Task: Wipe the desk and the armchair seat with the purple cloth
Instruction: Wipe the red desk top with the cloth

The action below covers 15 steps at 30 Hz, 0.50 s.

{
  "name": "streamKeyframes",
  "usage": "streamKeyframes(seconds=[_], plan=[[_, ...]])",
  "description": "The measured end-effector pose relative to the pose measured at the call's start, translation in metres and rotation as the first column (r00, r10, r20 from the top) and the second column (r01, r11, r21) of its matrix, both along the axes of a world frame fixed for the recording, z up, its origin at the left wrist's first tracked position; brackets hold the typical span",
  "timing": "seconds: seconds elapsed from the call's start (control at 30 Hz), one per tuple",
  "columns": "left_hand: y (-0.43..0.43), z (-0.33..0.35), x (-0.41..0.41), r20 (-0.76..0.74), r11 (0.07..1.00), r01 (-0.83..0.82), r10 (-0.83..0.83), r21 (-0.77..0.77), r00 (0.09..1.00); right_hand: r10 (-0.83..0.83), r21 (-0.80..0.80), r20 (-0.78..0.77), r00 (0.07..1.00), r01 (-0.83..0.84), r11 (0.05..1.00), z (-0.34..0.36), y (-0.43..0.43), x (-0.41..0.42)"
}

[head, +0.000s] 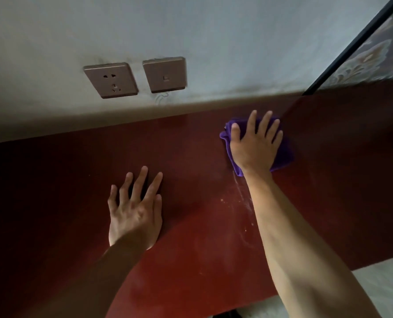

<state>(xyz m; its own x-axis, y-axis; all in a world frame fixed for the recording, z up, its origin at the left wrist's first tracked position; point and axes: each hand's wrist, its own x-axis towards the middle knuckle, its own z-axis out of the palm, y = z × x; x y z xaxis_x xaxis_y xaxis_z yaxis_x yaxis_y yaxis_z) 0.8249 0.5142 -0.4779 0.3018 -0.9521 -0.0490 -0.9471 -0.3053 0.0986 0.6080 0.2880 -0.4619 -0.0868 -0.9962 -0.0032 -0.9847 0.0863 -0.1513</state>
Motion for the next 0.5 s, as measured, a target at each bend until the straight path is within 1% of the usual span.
streamKeyframes(seconds=[0.07, 0.13, 0.23, 0.33, 0.4, 0.5], plan=[[0.0, 0.003, 0.0, -0.018, 1.0, 0.001, -0.001, 0.006, 1.0, 0.039, 0.007, -0.009, 0.999, -0.039, 0.999, -0.001, 0.01, -0.013], [0.0, 0.005, 0.0, -0.023, 1.0, -0.005, 0.006, 0.015, 1.0, 0.044, -0.005, -0.032, 0.999, -0.044, 0.999, -0.002, 0.034, -0.03], [-0.001, 0.008, -0.001, -0.036, 1.0, -0.016, 0.017, 0.026, 0.999, 0.024, -0.016, -0.069, 0.997, -0.025, 1.0, 0.001, 0.088, -0.057], [-0.001, 0.012, -0.002, -0.049, 0.999, -0.01, 0.011, 0.033, 0.999, 0.019, 0.032, -0.097, 0.995, -0.016, 0.999, 0.002, 0.149, -0.091], [0.0, 0.014, -0.004, -0.059, 0.999, -0.015, 0.017, 0.037, 0.998, -0.018, 0.067, -0.116, 0.993, 0.026, 0.997, 0.004, 0.183, -0.117], [0.0, 0.016, -0.004, -0.067, 0.998, -0.022, 0.026, 0.055, 0.997, -0.161, 0.12, -0.137, 0.978, 0.177, 0.977, 0.008, 0.205, -0.148]])
